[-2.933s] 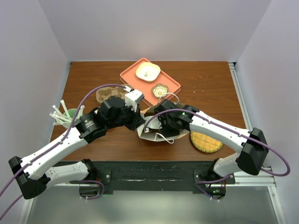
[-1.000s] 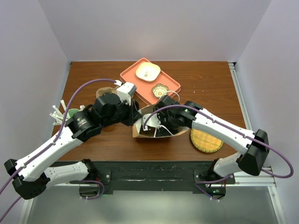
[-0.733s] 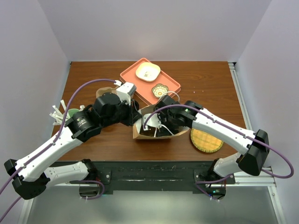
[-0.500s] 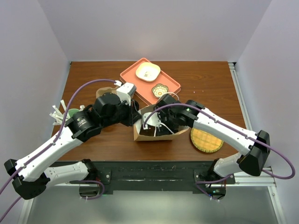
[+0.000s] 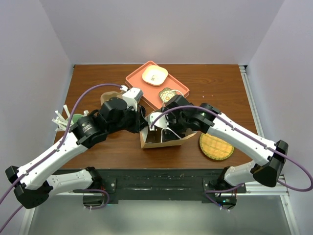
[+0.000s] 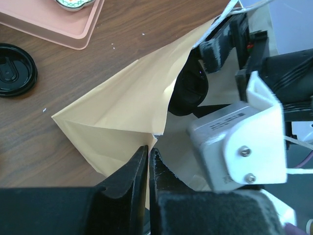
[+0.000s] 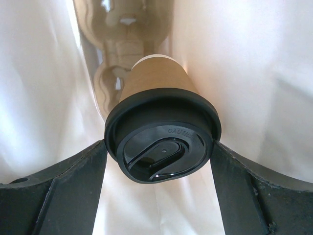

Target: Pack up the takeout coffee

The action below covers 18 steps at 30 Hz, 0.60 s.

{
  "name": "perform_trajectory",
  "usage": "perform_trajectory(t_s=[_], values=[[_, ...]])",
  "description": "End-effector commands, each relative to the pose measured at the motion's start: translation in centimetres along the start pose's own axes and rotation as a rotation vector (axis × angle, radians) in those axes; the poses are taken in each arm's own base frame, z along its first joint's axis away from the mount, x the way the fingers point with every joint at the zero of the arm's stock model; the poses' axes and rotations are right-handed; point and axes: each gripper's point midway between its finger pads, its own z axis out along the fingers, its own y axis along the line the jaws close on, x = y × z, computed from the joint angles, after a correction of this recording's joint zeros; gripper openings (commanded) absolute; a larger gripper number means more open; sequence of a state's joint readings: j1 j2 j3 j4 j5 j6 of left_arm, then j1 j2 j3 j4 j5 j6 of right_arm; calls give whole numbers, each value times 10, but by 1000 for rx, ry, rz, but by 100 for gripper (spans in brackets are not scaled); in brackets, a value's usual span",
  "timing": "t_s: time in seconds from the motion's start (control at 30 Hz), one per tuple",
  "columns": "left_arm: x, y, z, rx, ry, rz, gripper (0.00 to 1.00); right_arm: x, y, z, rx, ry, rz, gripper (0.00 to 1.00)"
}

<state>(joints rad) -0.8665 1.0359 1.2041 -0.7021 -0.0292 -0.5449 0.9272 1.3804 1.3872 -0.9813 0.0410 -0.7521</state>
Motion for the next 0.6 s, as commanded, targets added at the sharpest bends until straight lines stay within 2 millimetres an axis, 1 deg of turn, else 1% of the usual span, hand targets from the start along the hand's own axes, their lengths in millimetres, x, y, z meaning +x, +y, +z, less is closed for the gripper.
perform_trajectory(t_s=[0.0,0.17,0.3,0.37,0.4,0.57], values=[[-1,-8,1,23,15,-34,11,-26,-20,-31,91,-119,52,69],[2,-7,2,14,33,-38,11,-29,-22,-38,103,-136,80,69],[5,-5,2,-1,50,-44,11,-33,-32,-49,160,-166,117,68],[4,-4,2,-10,53,-42,11,-36,-34,-51,178,-184,142,68],[4,-3,2,-16,54,-42,12,-38,-38,-56,195,-203,149,69],[6,-3,5,-22,74,-46,13,-41,-47,-67,245,-225,182,69]])
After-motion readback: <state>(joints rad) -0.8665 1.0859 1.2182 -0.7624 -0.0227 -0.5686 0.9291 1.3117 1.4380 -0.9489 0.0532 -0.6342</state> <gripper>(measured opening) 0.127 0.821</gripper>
